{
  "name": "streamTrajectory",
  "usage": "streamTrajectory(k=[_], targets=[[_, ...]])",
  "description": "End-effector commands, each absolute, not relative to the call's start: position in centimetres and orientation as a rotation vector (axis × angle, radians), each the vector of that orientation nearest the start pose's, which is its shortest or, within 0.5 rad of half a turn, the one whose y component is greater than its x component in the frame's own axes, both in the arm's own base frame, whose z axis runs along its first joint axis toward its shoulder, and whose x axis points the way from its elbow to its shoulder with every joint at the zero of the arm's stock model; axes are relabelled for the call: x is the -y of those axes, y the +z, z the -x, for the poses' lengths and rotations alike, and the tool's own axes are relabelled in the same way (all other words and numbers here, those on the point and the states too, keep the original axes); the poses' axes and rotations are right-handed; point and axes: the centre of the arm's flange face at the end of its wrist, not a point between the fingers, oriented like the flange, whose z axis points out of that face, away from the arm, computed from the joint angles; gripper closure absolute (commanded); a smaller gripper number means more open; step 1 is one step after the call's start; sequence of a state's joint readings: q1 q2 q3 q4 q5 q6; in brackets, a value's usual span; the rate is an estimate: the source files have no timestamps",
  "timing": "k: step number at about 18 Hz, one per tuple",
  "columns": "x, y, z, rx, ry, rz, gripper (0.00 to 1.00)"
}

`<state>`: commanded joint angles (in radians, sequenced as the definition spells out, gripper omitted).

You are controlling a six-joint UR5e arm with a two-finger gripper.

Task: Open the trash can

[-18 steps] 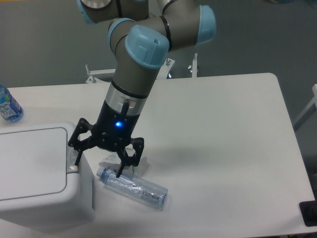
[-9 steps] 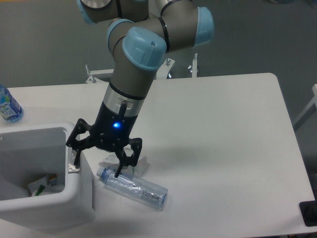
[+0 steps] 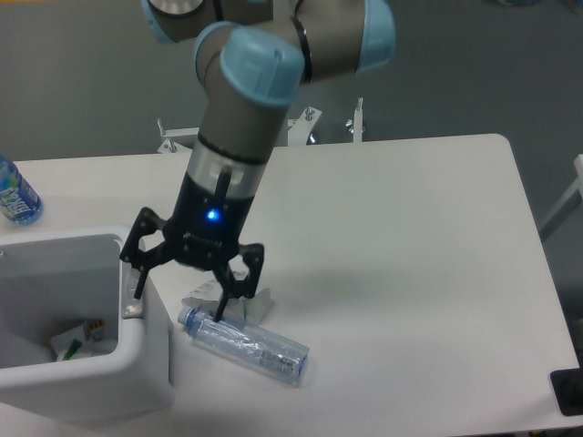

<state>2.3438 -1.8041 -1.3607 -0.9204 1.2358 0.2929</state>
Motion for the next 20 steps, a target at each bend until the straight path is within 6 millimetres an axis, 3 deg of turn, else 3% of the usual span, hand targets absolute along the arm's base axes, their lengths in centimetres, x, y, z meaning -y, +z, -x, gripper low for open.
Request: streamTrajectory(k=[5, 8, 14, 20], targets=[[-52.4, 56.5, 36.5, 0.444, 0.326, 2.454, 0.0], [-50.8, 55.2, 38.2, 0.315, 0.486, 2.562, 0.0], [-48.6, 52.2, 39.1, 0.085, 0.627, 2.772, 0.0], [-47.8, 51.4, 39.5, -0.057, 0.627, 2.871, 0.0]])
